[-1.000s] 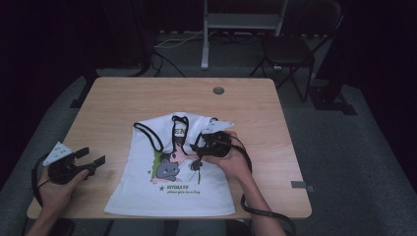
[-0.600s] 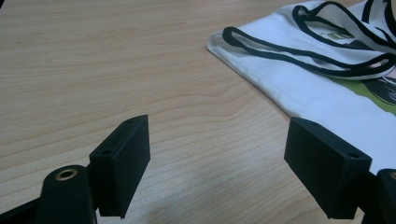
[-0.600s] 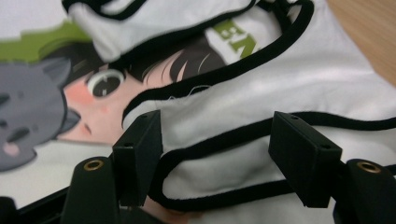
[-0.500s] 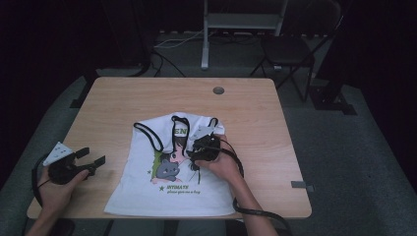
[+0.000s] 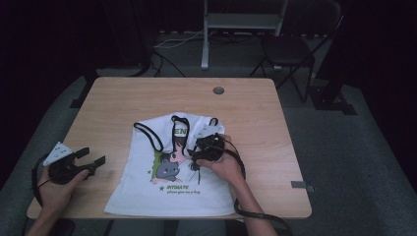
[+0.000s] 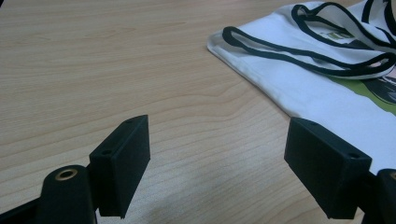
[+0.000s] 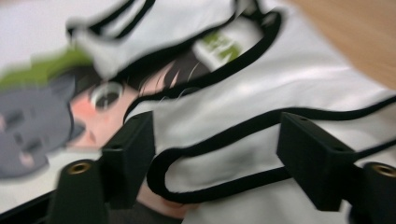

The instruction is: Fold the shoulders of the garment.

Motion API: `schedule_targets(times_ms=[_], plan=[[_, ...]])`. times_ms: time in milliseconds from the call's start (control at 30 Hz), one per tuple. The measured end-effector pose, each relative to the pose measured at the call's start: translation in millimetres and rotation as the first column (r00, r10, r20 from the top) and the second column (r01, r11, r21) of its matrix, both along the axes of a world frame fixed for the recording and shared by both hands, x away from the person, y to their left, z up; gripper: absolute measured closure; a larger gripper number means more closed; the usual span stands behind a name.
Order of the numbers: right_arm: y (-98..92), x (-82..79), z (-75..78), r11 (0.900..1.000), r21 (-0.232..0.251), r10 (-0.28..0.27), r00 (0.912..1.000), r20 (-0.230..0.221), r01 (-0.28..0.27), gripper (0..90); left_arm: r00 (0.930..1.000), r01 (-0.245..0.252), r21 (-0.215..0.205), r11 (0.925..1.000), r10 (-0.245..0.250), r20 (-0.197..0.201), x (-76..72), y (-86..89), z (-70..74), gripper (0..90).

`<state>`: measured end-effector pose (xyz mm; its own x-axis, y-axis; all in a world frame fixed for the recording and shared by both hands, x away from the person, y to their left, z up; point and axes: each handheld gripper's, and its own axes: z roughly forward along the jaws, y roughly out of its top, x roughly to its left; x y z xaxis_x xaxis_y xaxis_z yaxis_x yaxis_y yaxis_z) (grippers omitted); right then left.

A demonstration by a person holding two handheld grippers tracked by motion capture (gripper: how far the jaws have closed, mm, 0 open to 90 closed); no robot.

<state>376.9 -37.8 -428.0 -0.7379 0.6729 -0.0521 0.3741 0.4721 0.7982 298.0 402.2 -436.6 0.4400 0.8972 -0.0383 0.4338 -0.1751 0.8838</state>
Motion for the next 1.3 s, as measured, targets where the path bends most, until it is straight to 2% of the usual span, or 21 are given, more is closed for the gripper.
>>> schedule_targets(times_ms=[67,133,167,233,300,433,633,900,1167,1300], plan=[[-8.7,0.2,4.8,0.997,0.054,-0.047,0.9988,-0.016,0.047,20.8,1.0,0.0,-0.002,1.0,0.0,-0.002,0.1,-0.1,0.0,22.1],[-15.8,-1.3,6.4,0.994,0.08,-0.076,0.9966,-0.031,0.078,18.0,0.9999,0.01,-0.004,0.9999,-0.01,-0.004,-0.1,0.0,0.1,22.1],[-18.5,-2.5,6.2,0.992,0.086,-0.089,0.9949,-0.049,0.093,13.9,0.9999,0.01,-0.003,0.9999,-0.01,-0.003,-0.2,0.0,0.2,22.1],[-22.6,-4.6,4.2,0.991,0.085,-0.101,0.9918,-0.079,0.107,13.1,0.9999,0.012,-0.004,0.9999,-0.012,-0.004,-0.1,-0.3,0.1,22.1],[-27.6,-9.5,1.5,0.992,0.074,-0.1,0.9912,-0.087,0.106,13.2,0.9999,0.011,-0.01,0.9999,-0.011,-0.006,0.4,-0.2,0.1,22.1],[-40.8,-15.6,0.7,0.99,0.079,-0.113,0.9897,-0.088,0.12,13.1,0.9999,0.01,-0.016,0.9998,-0.01,-0.008,0.8,0.4,0.1,22.1],[-65.1,-22.2,2.4,0.977,0.121,-0.168,0.9826,-0.078,0.177,12.1,0.9999,0.009,-0.02,0.9998,-0.009,-0.011,1.4,0.6,0.1,22.1],[-90.0,-28.5,1.8,0.961,0.152,-0.223,0.9723,-0.071,0.231,12.2,0.9999,-0.001,-0.024,0.9997,0.0,-0.015,2.0,1.3,0.0,22.1],[-102.6,-30.6,3.8,0.946,0.182,-0.262,0.9629,-0.063,0.269,12.1,0.9999,-0.005,-0.026,0.9996,0.004,-0.016,1.9,1.0,0.0,22.0],[-105.6,-31.2,3.6,0.944,0.185,-0.266,0.9621,-0.06,0.273,12.1,0.9999,-0.002,-0.024,0.9997,0.002,-0.012,1.8,0.3,-0.1,22.1]])
